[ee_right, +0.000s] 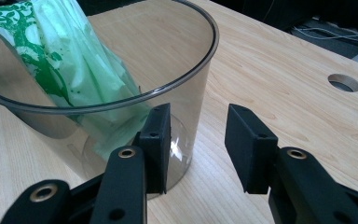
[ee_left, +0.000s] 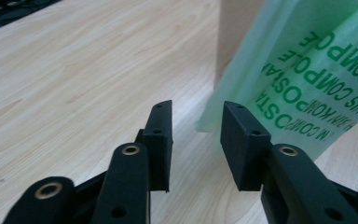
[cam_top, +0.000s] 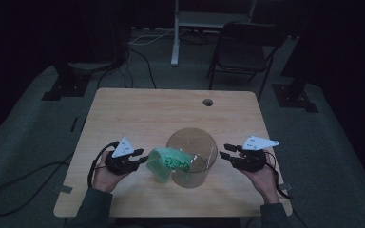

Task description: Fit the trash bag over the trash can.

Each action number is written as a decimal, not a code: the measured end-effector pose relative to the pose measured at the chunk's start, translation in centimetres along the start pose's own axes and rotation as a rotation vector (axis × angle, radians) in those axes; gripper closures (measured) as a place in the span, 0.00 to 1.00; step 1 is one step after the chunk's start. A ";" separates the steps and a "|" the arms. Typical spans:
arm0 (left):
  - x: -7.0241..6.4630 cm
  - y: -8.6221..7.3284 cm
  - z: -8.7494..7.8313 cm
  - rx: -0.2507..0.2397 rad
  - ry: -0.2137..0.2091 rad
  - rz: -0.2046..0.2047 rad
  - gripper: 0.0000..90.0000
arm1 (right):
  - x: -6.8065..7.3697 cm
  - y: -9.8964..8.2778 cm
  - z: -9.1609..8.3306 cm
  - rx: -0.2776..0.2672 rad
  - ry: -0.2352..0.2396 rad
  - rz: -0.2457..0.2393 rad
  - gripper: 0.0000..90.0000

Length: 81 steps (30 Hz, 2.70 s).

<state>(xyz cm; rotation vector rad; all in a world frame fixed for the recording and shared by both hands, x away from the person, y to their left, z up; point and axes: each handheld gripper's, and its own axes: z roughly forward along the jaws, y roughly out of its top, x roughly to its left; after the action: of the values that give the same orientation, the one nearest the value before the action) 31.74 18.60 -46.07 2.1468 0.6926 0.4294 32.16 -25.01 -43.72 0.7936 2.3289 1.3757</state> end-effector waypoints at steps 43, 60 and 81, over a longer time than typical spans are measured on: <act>-0.6 7.4 -3.8 -0.180 -0.224 0.220 1.00 | 1.4 2.8 -1.0 -0.049 0.002 -0.070 0.66; -1.4 9.4 -2.7 -0.181 -0.230 0.200 1.00 | 3.0 4.5 0.1 -0.060 0.091 -0.128 0.78; -2.2 10.3 -2.0 -0.186 -0.244 0.183 1.00 | 6.2 6.3 3.0 -0.066 0.228 -0.191 0.80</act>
<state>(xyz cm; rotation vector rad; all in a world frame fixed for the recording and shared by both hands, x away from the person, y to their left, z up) 32.38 13.20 -36.85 2.0472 0.3083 0.3070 30.67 -16.73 -39.66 0.4005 2.4377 1.5156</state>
